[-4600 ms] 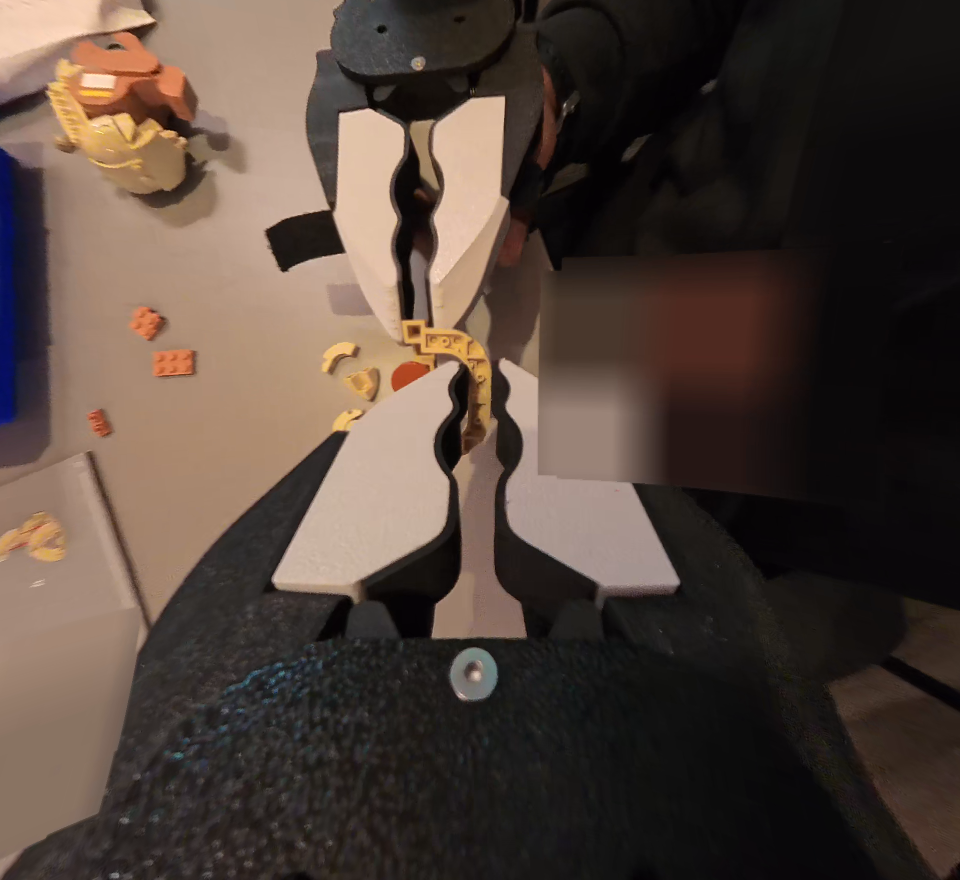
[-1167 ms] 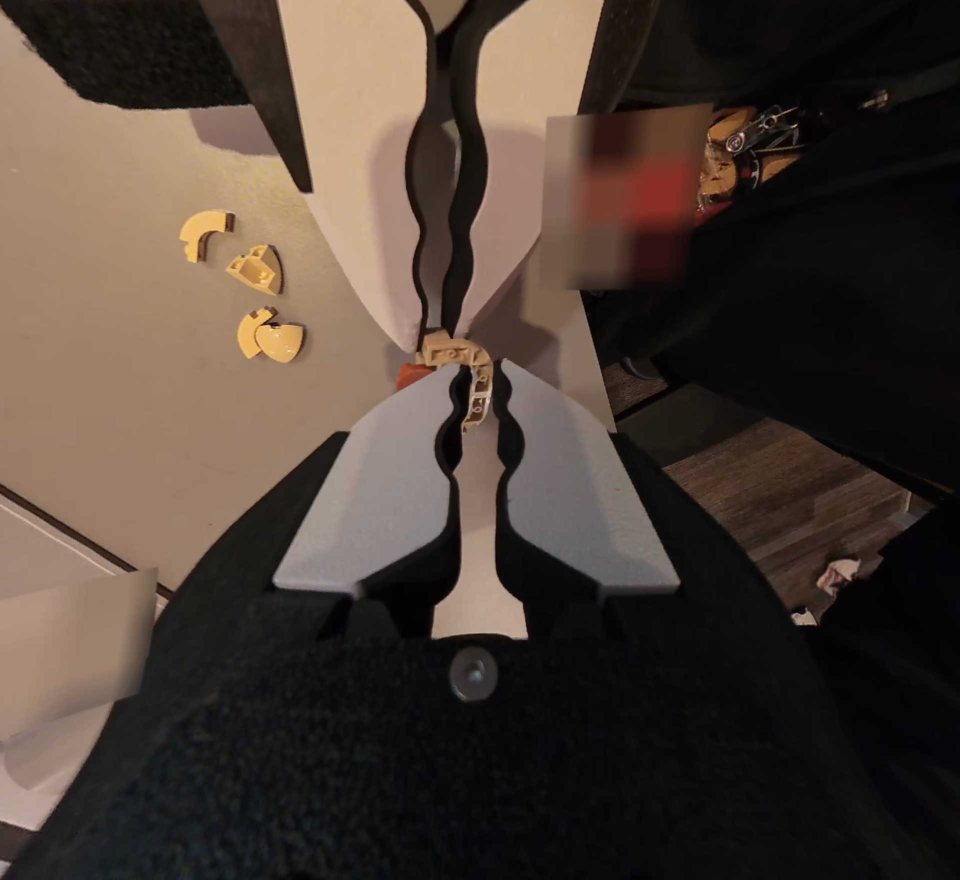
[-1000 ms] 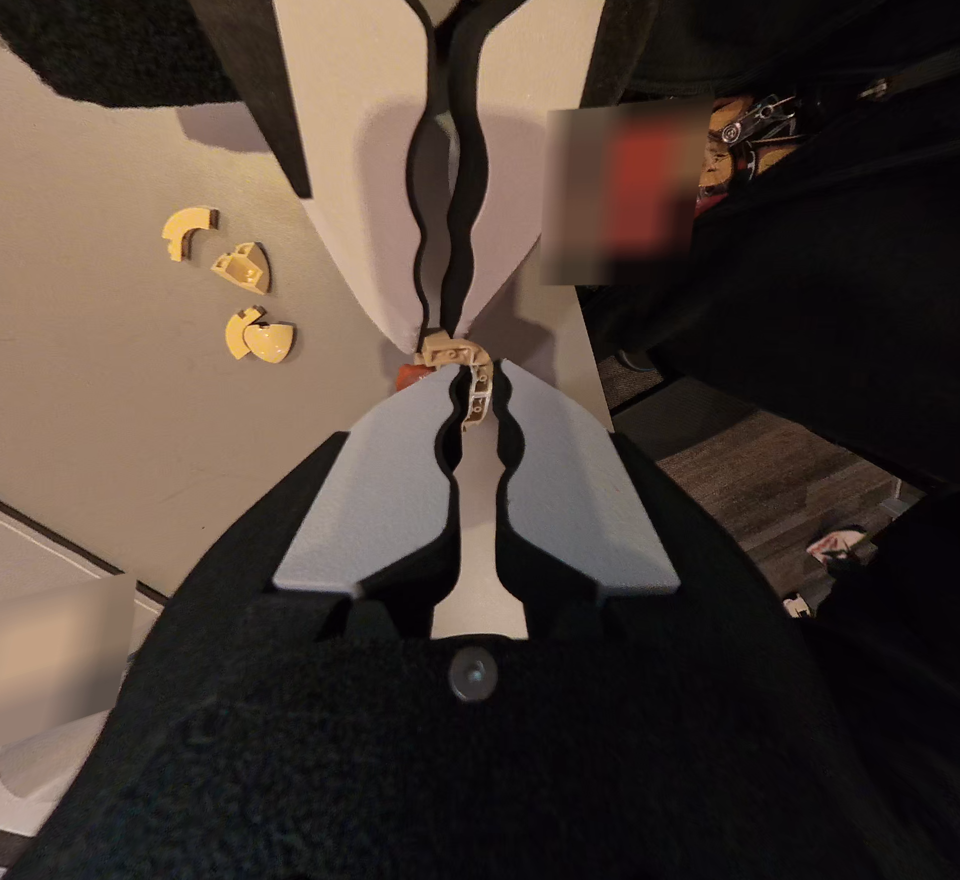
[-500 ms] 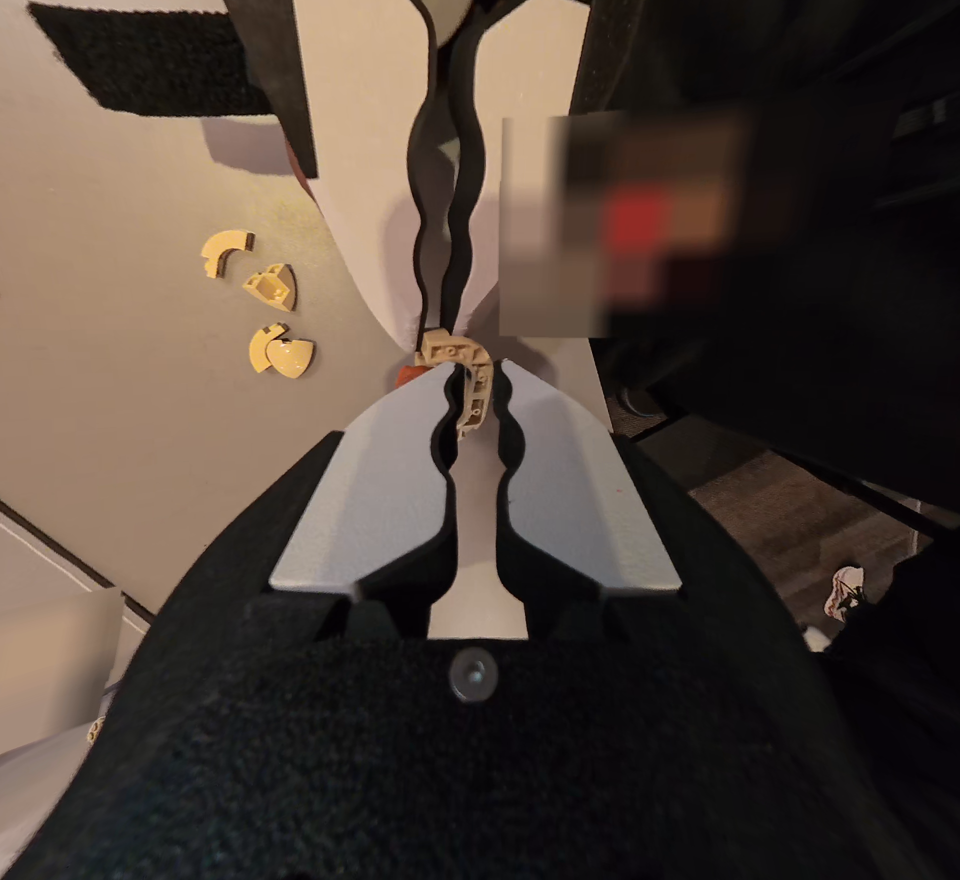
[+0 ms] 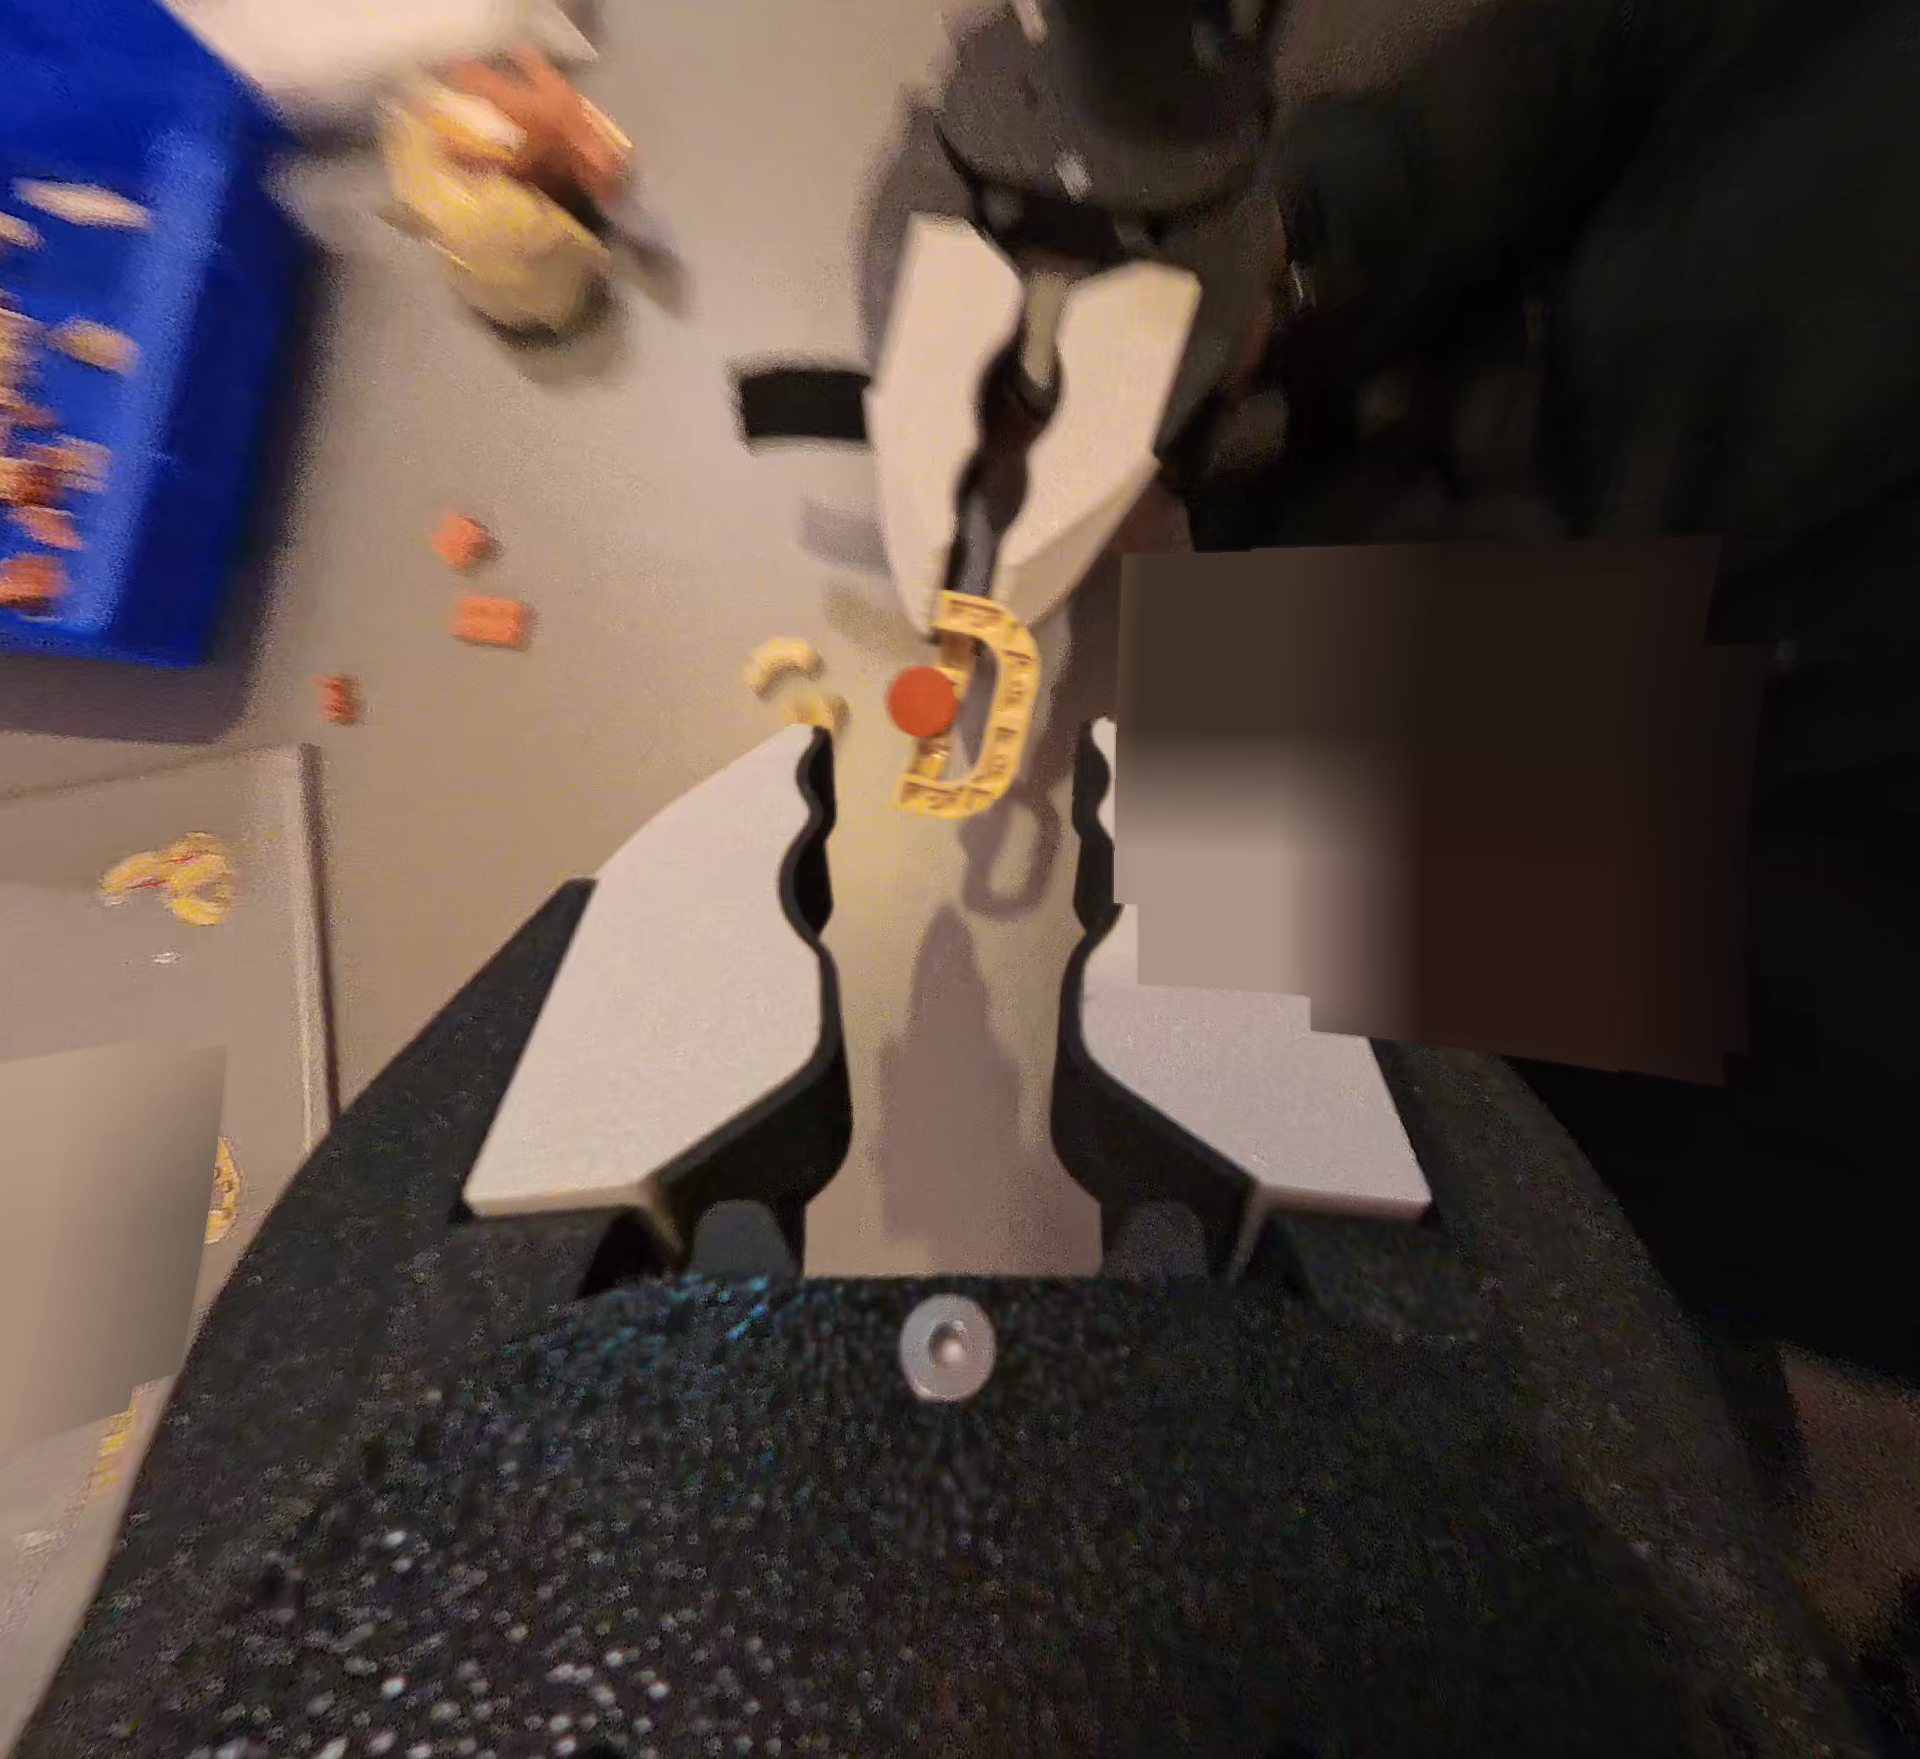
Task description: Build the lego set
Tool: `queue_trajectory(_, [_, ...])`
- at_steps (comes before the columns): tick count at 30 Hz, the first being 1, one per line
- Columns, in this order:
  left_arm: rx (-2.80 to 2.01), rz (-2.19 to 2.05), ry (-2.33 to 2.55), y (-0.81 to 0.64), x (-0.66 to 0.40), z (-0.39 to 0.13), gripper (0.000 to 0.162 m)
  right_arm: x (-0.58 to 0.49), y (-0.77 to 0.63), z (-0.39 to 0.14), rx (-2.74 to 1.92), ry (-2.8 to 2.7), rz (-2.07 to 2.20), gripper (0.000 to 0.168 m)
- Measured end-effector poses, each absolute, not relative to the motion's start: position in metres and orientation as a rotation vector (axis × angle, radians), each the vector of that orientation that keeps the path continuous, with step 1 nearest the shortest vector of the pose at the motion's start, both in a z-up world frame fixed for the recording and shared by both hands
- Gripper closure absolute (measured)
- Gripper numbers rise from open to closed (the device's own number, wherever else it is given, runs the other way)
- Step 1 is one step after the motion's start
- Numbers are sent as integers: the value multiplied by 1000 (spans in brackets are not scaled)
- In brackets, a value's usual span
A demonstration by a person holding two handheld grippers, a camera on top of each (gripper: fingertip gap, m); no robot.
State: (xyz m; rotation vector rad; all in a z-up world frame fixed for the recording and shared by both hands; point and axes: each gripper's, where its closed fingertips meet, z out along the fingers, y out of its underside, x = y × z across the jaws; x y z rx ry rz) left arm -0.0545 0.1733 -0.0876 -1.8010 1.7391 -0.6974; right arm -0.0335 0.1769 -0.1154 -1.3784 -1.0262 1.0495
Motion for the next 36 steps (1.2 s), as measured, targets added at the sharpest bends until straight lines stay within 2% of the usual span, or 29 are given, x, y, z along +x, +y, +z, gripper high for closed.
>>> queue_trajectory(4, [-1613,-953,1143,191,-56,-78,118,-20,183,-94,-1343,-869,1333,161])
queue_trajectory(8, [-1592,-1046,938,192,-54,-99,117,-18,186,-85,-1305,-796,1449,161])
queue_trajectory(11, [-1495,-1161,813,187,-51,-89,121,-20,184,-79,-1268,-736,1570,161])
queue_trajectory(17, [-1387,-1259,703,182,-41,-81,135,-23,182,-69,-1180,-623,1791,161])
queue_trajectory(27, [-1255,-1320,642,175,-49,-68,152,-42,179,-69,-1186,-653,1829,161])
queue_trajectory(36, [-1180,-1325,616,173,-50,-68,154,-42,177,-70,-1182,-652,1837,161])
